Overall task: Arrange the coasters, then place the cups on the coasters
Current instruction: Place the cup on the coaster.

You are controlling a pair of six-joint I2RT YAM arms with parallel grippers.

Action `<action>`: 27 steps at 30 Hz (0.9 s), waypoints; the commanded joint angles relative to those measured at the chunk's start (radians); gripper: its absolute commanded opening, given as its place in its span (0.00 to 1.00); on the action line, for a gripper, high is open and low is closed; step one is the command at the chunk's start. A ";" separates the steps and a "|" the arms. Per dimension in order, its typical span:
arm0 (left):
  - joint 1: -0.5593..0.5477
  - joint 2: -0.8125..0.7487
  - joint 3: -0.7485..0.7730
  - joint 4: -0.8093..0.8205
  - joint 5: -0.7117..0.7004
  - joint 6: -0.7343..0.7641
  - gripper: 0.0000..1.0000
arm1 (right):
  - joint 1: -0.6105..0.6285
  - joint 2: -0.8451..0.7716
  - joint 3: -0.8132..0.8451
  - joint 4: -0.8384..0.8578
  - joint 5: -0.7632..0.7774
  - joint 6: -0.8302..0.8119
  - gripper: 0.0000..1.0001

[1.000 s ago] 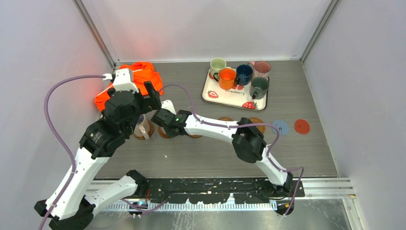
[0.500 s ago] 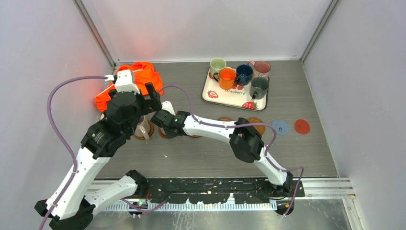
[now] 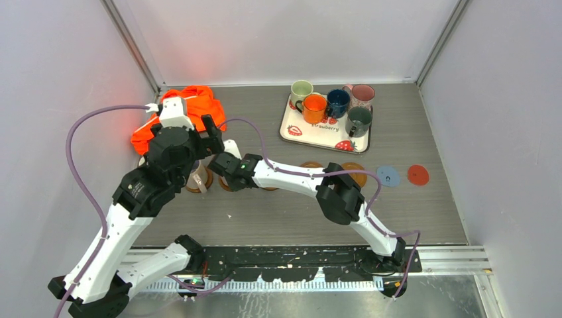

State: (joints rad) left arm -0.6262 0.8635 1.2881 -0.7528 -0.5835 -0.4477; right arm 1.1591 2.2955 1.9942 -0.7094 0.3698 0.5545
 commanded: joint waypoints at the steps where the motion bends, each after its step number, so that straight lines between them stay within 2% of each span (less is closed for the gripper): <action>1: 0.004 -0.011 -0.003 0.031 -0.022 -0.008 1.00 | 0.011 -0.010 0.057 0.054 0.012 -0.002 0.01; 8: 0.005 -0.009 -0.009 0.036 -0.019 -0.011 1.00 | 0.014 -0.010 0.051 0.045 0.014 0.015 0.03; 27: 0.005 -0.008 -0.027 0.044 -0.009 -0.016 1.00 | 0.018 -0.003 0.048 0.012 0.011 0.051 0.28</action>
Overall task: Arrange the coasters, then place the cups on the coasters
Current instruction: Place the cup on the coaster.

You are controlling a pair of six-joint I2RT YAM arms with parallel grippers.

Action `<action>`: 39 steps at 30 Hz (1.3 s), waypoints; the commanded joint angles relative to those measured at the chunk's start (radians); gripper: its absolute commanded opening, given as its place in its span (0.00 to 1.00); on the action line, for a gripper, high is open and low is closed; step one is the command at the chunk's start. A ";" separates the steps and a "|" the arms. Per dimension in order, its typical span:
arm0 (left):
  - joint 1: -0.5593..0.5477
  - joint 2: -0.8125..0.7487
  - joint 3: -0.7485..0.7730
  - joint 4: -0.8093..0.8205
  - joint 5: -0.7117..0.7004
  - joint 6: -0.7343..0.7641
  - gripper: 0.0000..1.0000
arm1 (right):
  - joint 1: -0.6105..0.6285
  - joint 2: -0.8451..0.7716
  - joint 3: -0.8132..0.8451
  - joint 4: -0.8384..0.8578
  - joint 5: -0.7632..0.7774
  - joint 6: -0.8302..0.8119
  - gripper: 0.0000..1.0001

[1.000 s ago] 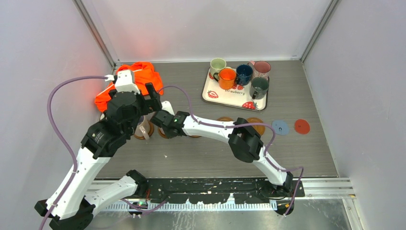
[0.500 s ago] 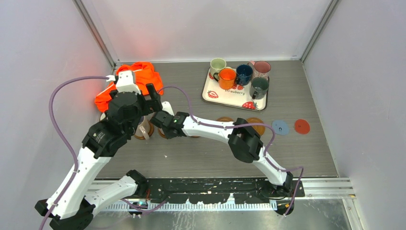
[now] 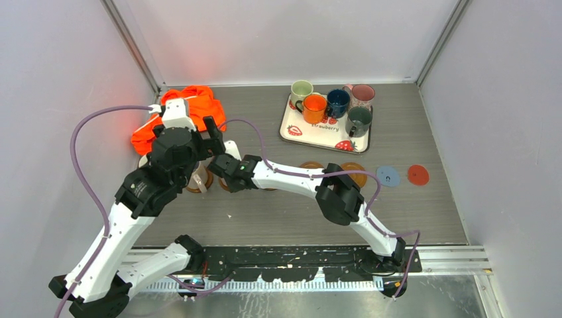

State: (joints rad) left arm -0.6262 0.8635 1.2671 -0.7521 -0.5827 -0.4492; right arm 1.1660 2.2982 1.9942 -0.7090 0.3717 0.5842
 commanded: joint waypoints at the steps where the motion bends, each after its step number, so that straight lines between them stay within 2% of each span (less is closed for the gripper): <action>1: 0.004 -0.008 -0.006 0.043 -0.009 -0.015 1.00 | 0.012 -0.005 0.048 0.008 0.009 0.022 0.30; 6: 0.004 -0.006 -0.010 0.045 -0.007 -0.018 1.00 | 0.012 -0.010 0.047 0.007 0.008 0.023 0.40; 12: 0.004 -0.008 -0.008 0.049 -0.006 -0.016 1.00 | 0.011 -0.033 0.052 -0.004 0.006 0.023 0.46; 16: 0.005 -0.001 -0.001 0.051 0.000 -0.014 1.00 | 0.010 -0.067 0.051 -0.014 0.016 0.013 0.56; 24: 0.004 0.013 0.013 0.062 0.040 -0.004 1.00 | -0.018 -0.203 -0.063 0.003 0.055 0.021 0.89; 27: 0.004 0.023 0.014 0.067 0.049 -0.002 1.00 | -0.034 -0.260 -0.122 0.019 0.084 0.027 0.98; 39: 0.004 0.053 -0.024 0.072 0.073 0.020 1.00 | -0.147 -0.456 -0.380 0.065 0.160 0.094 1.00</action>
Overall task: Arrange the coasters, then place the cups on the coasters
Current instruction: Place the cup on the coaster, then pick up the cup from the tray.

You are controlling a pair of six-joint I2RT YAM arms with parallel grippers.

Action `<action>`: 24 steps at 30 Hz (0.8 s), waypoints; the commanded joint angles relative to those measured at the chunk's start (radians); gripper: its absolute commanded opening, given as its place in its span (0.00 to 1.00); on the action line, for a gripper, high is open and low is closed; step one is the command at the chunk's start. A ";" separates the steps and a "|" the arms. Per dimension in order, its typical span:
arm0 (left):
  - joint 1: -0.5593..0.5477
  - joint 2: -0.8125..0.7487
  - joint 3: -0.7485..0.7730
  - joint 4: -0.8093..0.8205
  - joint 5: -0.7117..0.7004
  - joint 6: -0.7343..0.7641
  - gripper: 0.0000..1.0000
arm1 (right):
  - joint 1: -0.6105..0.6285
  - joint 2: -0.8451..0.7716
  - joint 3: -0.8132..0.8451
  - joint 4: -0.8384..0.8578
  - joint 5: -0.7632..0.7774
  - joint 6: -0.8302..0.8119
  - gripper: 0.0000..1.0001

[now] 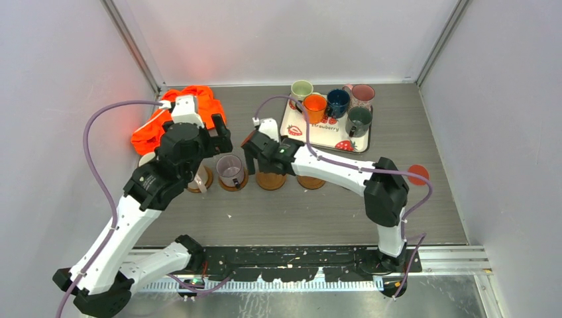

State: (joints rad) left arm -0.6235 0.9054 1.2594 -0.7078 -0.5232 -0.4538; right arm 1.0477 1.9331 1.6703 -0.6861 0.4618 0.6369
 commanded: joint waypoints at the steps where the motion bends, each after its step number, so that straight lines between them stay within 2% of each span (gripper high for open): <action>1: 0.002 0.012 -0.023 0.031 0.018 0.026 1.00 | -0.041 -0.106 -0.076 0.044 0.080 0.048 1.00; 7: 0.002 0.044 -0.066 0.051 0.059 0.066 1.00 | -0.159 -0.212 -0.188 0.053 0.156 0.067 1.00; 16: 0.002 0.088 -0.126 0.086 0.093 0.091 1.00 | -0.333 -0.345 -0.345 0.132 0.240 0.000 1.00; 24: 0.002 0.093 -0.154 0.098 0.097 0.108 1.00 | -0.531 -0.308 -0.325 0.125 0.161 -0.036 0.99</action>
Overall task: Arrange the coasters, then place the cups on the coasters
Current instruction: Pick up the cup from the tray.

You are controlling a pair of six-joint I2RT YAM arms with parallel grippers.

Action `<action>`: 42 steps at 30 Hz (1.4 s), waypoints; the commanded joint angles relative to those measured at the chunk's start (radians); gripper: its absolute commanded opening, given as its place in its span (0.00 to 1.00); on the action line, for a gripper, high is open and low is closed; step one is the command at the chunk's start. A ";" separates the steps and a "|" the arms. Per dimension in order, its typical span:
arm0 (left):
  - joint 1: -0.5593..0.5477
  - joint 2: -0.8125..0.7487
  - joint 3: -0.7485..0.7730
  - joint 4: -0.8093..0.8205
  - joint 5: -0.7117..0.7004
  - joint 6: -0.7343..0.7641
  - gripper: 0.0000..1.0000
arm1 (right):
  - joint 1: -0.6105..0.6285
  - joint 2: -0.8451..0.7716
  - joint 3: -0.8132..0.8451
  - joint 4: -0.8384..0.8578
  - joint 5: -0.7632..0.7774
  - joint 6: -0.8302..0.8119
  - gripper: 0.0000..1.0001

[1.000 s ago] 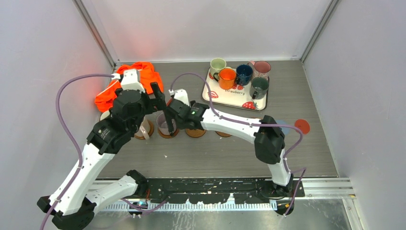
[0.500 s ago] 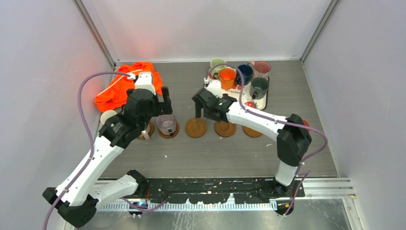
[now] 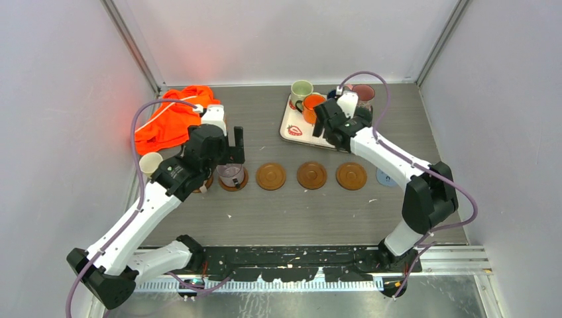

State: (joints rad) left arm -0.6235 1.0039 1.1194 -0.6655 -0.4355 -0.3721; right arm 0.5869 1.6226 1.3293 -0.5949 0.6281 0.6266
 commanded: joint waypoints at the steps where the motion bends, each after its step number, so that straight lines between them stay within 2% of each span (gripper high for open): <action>1: 0.001 -0.007 -0.019 0.059 0.008 0.030 1.00 | -0.090 0.013 0.018 0.036 -0.010 -0.030 0.99; 7: 0.002 -0.018 -0.045 0.065 -0.008 0.044 1.00 | -0.204 0.077 0.044 0.080 -0.071 -0.039 0.95; 17: 0.002 -0.020 -0.069 0.088 -0.010 0.051 1.00 | -0.310 0.223 0.107 0.132 -0.159 -0.045 0.82; 24: 0.002 -0.028 -0.087 0.096 -0.016 0.052 1.00 | -0.338 0.293 0.136 0.145 -0.206 -0.052 0.66; 34: 0.001 -0.021 -0.090 0.097 -0.002 0.047 1.00 | -0.371 0.324 0.138 0.154 -0.218 -0.065 0.48; 42: 0.002 -0.009 -0.090 0.096 -0.011 0.049 1.00 | -0.376 0.342 0.143 0.161 -0.236 -0.071 0.44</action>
State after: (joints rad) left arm -0.6235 0.9989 1.0306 -0.6174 -0.4351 -0.3321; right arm 0.2138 1.9537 1.4330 -0.4648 0.3992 0.5713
